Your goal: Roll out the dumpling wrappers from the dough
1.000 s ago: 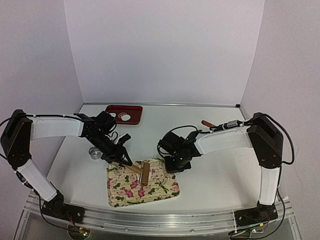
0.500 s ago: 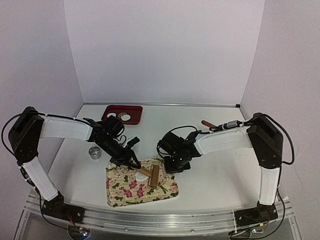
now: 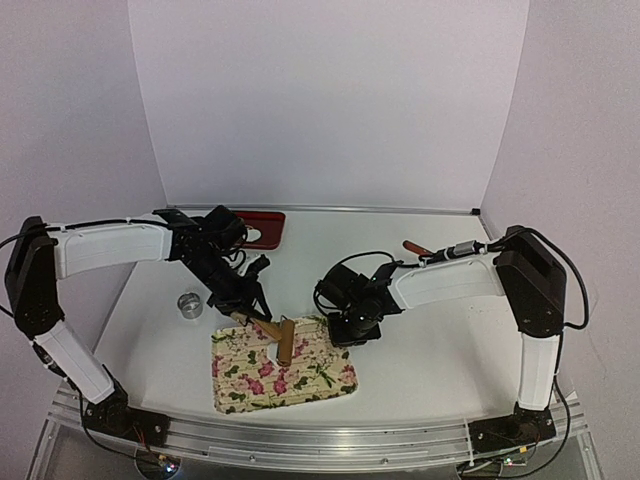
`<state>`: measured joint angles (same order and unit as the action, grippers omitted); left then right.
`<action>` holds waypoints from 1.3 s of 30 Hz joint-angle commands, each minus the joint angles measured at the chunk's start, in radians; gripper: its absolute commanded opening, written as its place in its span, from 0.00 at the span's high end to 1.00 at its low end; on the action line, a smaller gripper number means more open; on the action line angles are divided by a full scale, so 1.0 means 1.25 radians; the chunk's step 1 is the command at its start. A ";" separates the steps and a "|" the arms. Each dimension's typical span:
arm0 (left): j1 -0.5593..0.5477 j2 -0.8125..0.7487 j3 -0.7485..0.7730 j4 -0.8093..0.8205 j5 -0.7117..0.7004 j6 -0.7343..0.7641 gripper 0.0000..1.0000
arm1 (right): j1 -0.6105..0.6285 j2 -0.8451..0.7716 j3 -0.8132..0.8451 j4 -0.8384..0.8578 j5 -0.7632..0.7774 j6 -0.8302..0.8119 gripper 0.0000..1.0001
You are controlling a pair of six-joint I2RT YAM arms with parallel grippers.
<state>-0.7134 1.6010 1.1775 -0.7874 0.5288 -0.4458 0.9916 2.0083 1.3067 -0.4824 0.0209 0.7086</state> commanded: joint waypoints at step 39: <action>0.024 0.011 -0.140 -0.054 -0.082 0.043 1.00 | -0.001 0.008 0.019 -0.062 0.044 -0.016 1.00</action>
<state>-0.6796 1.5650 1.0763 -0.7882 0.5315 -0.4153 0.9916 2.0083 1.3090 -0.4867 0.0181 0.7073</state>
